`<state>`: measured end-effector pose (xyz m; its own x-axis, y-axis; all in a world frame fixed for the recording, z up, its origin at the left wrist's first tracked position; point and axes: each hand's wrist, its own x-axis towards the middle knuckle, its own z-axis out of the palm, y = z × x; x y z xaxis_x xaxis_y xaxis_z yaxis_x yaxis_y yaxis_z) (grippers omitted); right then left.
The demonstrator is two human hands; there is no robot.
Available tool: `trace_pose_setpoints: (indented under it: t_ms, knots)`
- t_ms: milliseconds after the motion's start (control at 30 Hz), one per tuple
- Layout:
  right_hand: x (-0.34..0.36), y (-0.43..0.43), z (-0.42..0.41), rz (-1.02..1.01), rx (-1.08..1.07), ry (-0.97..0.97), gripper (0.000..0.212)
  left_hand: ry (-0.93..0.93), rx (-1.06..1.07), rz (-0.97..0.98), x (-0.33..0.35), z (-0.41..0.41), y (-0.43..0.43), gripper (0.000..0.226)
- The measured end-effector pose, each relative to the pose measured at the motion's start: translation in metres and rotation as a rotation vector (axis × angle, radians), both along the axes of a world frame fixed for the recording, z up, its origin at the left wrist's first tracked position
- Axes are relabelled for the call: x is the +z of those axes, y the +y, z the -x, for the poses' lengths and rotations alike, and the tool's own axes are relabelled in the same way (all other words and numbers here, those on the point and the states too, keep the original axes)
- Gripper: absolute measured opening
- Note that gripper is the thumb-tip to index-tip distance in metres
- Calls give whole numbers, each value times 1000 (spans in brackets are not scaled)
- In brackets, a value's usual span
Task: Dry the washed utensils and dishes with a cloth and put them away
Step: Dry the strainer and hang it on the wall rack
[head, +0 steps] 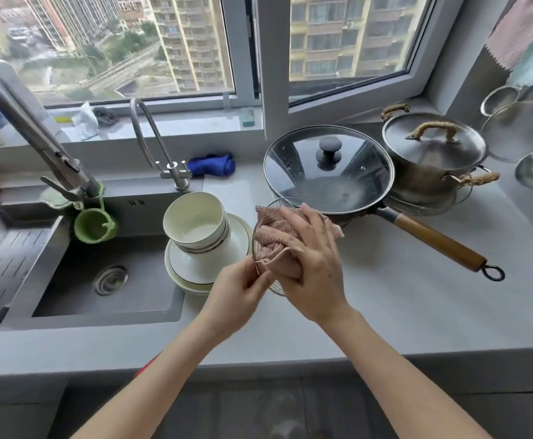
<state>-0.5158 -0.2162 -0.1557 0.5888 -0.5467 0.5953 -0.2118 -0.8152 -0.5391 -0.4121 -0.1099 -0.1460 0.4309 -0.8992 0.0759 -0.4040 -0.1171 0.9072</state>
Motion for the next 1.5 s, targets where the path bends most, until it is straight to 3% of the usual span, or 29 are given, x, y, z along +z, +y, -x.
trace_pose_setpoints:
  t_ms: [67, 133, 200, 233, 367, 433, 500, 567, 667, 700, 767, 833, 900, 933, 1000, 1067, 1133, 1233, 1267, 1367, 1433, 1500]
  knots:
    - [8, -9, -3, -295, 66, -163, 32, 12, -18, 0, -1, 1, 7, 26]
    - [18, -27, 0, -822, 104, -402, 21, 34, -39, -10, -2, 3, 16, 26]
    - [22, -34, 4, -1066, 65, -417, 21, 78, -42, -47, -1, 0, 18, 26]
    - [21, -29, 5, -1007, 40, -354, 23, 94, -36, -68, 0, -1, 17, 26]
    - [4, 18, -2, -4, 32, 153, 44, 44, -13, -94, 2, -5, 9, 11]
    - [8, 25, -8, 143, 57, 189, 40, 65, 8, -82, 1, -6, 11, 23]
    - [12, 15, -15, 98, 1, 147, 38, 115, 1, -69, 0, -5, 12, 28]
    - [17, 1, -22, -143, -108, 58, 37, 179, -17, -47, 1, -2, 15, 23]
    - [16, -27, -21, -922, -6, -215, 46, 240, -11, -29, 2, 3, 25, 23]
    - [11, -29, -19, -1042, -6, -280, 46, 289, 2, -32, 3, 4, 28, 24]
    - [5, -16, -14, -945, -90, -241, 56, 442, 75, -57, 5, 5, 28, 24]
    - [-8, 15, -11, -577, -178, -137, 60, 605, 151, -102, 5, 3, 22, 28]
    - [-21, 45, -7, -163, -148, -23, 49, 747, 194, -117, 6, -1, 17, 34]
    - [-26, 54, -4, -18, -98, 16, 46, 801, 201, -121, 7, -5, 15, 36]
    - [-38, 56, 1, 89, -37, 34, 46, 874, 179, -132, 13, -10, 14, 36]
    - [-36, 46, 1, -208, -92, -60, 52, 920, 130, -133, 18, -10, 14, 36]
    - [-8, 34, -2, -771, -170, -319, 57, 940, 92, -140, 20, -9, 16, 34]
    - [17, 12, 2, -1499, -49, -652, 39, 993, 40, -141, 19, -12, 24, 31]
    - [26, 10, 4, -1656, 1, -731, 35, 1026, 31, -135, 17, -14, 27, 29]
    - [40, 12, 4, -1811, -32, -771, 18, 1005, 14, -141, 13, -15, 30, 28]
    - [46, 15, 1, -1803, -139, -740, 20, 719, 67, -166, 10, -14, 31, 32]
    - [49, 12, 0, -1768, -243, -734, 3, 330, 177, -114, 7, -12, 34, 41]
